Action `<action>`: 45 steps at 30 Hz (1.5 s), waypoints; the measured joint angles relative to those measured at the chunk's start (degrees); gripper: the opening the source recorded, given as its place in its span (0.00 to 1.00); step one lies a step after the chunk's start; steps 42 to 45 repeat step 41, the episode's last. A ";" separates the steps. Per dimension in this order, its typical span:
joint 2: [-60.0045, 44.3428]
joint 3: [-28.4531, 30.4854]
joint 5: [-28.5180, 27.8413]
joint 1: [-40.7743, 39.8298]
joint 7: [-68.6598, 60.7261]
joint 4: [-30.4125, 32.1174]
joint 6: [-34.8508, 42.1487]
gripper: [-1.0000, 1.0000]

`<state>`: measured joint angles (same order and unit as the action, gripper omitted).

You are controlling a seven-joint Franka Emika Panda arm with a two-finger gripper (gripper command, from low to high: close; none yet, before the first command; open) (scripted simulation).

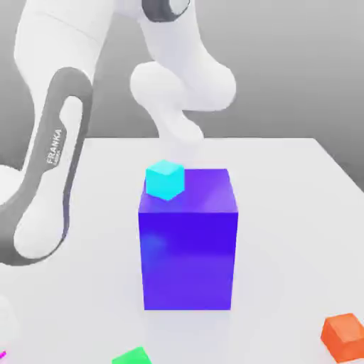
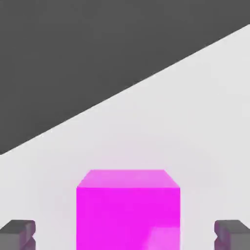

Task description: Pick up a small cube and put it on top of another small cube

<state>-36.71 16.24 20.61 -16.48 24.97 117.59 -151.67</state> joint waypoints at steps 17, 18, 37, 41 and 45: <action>12.41 -0.24 -10.02 6.42 -9.38 5.35 5.74 0.00; 13.05 -0.87 -10.87 6.89 -11.20 5.81 5.76 0.00; 15.03 -13.26 -18.30 11.98 -43.42 12.36 0.14 0.00; 13.97 -13.36 -18.18 11.91 -43.57 12.32 -0.85 1.00; 13.97 -13.36 -18.18 11.91 -43.57 12.32 -0.85 1.00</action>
